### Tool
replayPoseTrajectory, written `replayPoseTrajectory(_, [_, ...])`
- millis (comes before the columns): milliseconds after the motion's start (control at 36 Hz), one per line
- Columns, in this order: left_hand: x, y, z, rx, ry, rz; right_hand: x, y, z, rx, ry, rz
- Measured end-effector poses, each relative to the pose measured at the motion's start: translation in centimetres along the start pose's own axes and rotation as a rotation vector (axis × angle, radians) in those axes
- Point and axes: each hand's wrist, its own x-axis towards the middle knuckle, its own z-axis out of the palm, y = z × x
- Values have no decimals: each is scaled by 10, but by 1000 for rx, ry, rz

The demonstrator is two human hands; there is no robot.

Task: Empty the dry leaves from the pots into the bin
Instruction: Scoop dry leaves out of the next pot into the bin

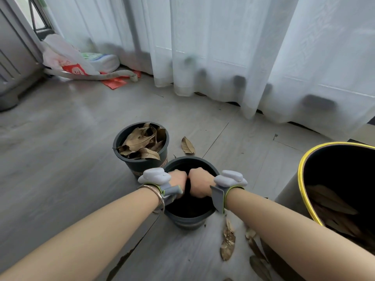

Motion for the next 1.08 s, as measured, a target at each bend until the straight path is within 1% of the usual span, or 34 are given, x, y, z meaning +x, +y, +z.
replayPoseTrajectory(56, [-10,1,-11,0,10,-24,-6,0,-7,43,31,6])
replayPoseTrajectory(139, [-20,-2,-24,-81,20,39,-13,-1,-17,73,56,4])
replayPoseTrajectory(222, [-30,-8,-37,-136,15,67,-20,-2,-29,99,35,-5])
replayPoseTrajectory(278, [-40,-8,-46,-142,62,72,-29,-3,-39,123,43,-16])
replayPoseTrajectory(389, [-64,-5,-67,-159,185,84,-50,-3,-62,174,116,-58])
replayPoseTrajectory(528, [-83,-3,-89,-168,274,78,-74,-1,-86,208,182,-79])
replayPoseTrajectory(694, [-111,12,-122,-177,387,132,-106,4,-118,139,260,-76])
replayPoseTrajectory(778, [-120,24,-138,-217,446,176,-126,13,-137,142,280,-36])
replayPoseTrajectory(889, [-128,49,-158,-277,498,280,-158,33,-160,140,324,-6])
replayPoseTrajectory(1083, [-138,116,-167,-304,546,473,-215,82,-172,19,346,135])
